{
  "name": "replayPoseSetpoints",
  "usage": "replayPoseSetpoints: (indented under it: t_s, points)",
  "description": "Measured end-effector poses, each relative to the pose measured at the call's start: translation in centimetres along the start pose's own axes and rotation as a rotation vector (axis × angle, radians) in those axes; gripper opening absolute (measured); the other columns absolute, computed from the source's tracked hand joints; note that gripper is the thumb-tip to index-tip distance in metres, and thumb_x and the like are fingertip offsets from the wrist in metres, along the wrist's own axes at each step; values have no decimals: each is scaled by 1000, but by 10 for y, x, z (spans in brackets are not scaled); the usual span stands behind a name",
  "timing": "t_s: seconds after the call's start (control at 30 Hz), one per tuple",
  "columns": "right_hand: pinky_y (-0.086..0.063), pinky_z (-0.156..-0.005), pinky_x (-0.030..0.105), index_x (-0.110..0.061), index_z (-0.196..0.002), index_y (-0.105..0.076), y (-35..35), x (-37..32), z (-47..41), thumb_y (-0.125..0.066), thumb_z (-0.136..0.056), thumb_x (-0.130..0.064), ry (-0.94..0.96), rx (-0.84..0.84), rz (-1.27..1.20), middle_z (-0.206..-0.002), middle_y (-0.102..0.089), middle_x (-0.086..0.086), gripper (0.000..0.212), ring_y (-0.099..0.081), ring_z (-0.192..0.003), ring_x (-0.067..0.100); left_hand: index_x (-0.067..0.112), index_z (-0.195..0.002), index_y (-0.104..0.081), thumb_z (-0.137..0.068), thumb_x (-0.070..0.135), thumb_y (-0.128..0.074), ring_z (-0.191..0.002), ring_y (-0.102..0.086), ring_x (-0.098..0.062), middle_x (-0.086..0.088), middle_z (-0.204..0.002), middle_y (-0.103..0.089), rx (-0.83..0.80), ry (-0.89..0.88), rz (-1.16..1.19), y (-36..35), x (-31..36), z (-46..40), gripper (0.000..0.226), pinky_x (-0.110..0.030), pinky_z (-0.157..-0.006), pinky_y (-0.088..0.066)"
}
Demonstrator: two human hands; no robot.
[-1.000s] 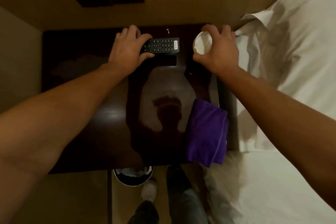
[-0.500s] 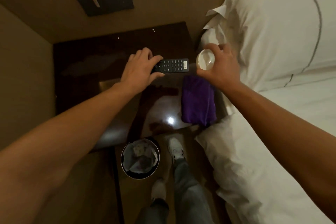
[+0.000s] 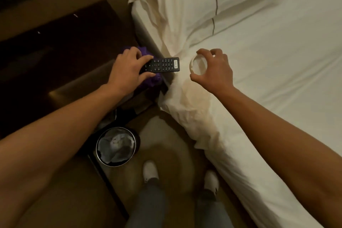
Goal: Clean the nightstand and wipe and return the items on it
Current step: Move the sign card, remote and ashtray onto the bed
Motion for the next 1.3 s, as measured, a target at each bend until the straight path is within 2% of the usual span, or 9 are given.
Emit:
replayPoseSetpoints:
  t_s: [0.17, 0.37, 0.57, 0.8, 1.07, 1.3]
  points:
    - [-44, -79, 34, -38, -139, -52, 41, 106, 60, -80, -67, -49, -115, 24, 40, -135, -50, 4, 78, -48, -125, 28, 16, -134, -61, -85, 44, -75, -99, -53, -39, -19, -113, -55, -46, -133, 23, -23, 115, -10, 59, -50, -84, -45]
    - [-49, -87, 38, -37, -139, -53, 94, 220, 146, -80, -68, -50, -174, 41, 26, -135, -52, 5, 78, -50, -124, 29, 18, -137, -59, -87, 46, -72, -98, -53, -35, -15, -113, -55, -59, -265, -7, -49, 256, 10, 59, -49, -86, -49]
    - [-46, -96, 42, -35, -140, -54, 161, 344, 249, -76, -66, -55, -272, 73, 7, -133, -54, 7, 80, -52, -120, 31, 17, -135, -60, -87, 42, -74, -97, -53, -37, -17, -113, -55, -72, -338, 22, -68, 416, 30, 56, -47, -82, -47]
    - [-47, -95, 42, -35, -138, -55, 215, 467, 361, -72, -64, -58, -414, 142, -33, -130, -56, 5, 79, -53, -117, 30, 18, -135, -61, -87, 42, -75, -99, -54, -34, -16, -114, -55, -133, -490, 80, -107, 601, 68, 56, -45, -82, -48]
    - [-45, -93, 38, -37, -137, -57, 227, 580, 500, -73, -64, -54, -643, 212, -104, -128, -55, 2, 77, -52, -117, 28, 16, -135, -61, -86, 41, -75, -100, -53, -36, -17, -113, -55, -201, -649, 114, -155, 733, 128, 57, -46, -82, -48]
    - [-47, -95, 39, -39, -138, -55, 214, 638, 601, -79, -67, -50, -802, 207, -145, -133, -52, 2, 76, -49, -123, 28, 13, -133, -63, -86, 37, -78, -96, -55, -35, -17, -110, -56, -281, -786, 159, -184, 818, 189, 55, -44, -81, -49]
Point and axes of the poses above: each hand's wrist, its own z-axis away from the middle knuckle, its own y-axis out of the back of the hand, x = y × z, the point moved 9 cm from there along -z, towards the middle knuckle
